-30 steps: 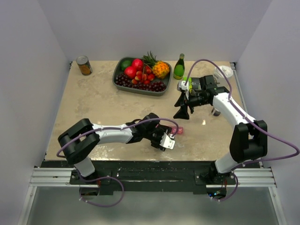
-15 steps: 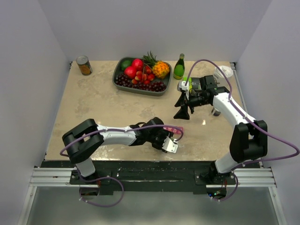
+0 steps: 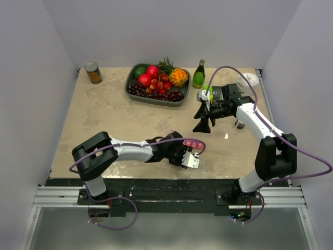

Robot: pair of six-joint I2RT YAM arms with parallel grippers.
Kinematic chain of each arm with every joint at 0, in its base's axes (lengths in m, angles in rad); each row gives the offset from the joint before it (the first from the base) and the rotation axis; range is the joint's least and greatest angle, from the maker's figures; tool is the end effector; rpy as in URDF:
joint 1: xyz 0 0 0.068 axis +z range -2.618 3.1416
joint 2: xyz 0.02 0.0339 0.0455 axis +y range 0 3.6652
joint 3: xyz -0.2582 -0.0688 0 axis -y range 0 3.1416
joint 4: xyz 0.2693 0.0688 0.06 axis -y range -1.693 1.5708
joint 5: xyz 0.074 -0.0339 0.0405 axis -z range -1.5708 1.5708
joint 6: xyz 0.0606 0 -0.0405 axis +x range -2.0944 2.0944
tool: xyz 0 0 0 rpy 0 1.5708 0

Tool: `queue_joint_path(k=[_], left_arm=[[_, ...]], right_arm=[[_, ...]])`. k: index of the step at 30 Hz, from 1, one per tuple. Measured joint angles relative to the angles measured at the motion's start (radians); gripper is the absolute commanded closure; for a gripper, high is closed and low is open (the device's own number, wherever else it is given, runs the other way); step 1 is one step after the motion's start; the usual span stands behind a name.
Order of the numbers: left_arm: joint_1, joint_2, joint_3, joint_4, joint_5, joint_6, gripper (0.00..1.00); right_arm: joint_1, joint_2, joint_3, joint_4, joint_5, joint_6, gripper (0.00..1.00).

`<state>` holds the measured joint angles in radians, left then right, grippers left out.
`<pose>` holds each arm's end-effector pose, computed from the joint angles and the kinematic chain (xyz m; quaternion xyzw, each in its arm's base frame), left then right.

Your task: Sort the pills into containers

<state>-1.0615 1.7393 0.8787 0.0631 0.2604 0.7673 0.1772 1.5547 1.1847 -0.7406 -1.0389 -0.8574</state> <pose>0.1702 -0.3367 0.1081 0.7574 0.5216 -0.1737 0.3522 0.3207 0.1105 0.2364 -0.5164 0.6786 0.3896 0.3479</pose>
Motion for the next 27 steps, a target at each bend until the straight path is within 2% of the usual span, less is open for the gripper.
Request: queue_joint_path(k=[4, 8, 11, 15, 19, 23, 25, 27], left_arm=[[0.008, -0.071, -0.071, 0.026, 0.01, -0.107, 1.0], [0.069, -0.298, -0.251, 0.132, 0.068, -0.328, 1.0], [0.14, -0.503, -0.399, 0.338, 0.072, -0.534, 1.0], [0.18, -0.661, -0.579, 0.673, -0.006, -0.809, 1.0], [0.191, -0.673, -0.7, 0.926, -0.108, -1.006, 1.0], [0.196, -0.645, -0.716, 1.048, -0.153, -1.104, 1.0], [0.196, -0.64, -0.716, 1.085, -0.167, -1.126, 1.0], [0.196, -0.64, -0.716, 1.103, -0.177, -1.135, 1.0]], right_arm=[[0.0, 0.0, -0.003, 0.0, 0.001, 0.0, 0.19], [0.0, 0.0, -0.014, 0.0, 0.0, 0.0, 0.14], [0.0, 0.0, -0.018, -0.003, -0.014, -0.017, 0.08], [0.028, 0.0, -0.024, -0.023, -0.062, -0.064, 0.07], [0.114, 0.0, -0.019, -0.043, -0.111, -0.068, 0.07], [0.186, 0.001, 0.064, -0.085, -0.134, -0.028, 0.08], [0.219, 0.0, 0.12, -0.054, -0.12, 0.064, 0.02], [0.255, -0.012, 0.136, 0.013, -0.077, 0.175, 0.01]])
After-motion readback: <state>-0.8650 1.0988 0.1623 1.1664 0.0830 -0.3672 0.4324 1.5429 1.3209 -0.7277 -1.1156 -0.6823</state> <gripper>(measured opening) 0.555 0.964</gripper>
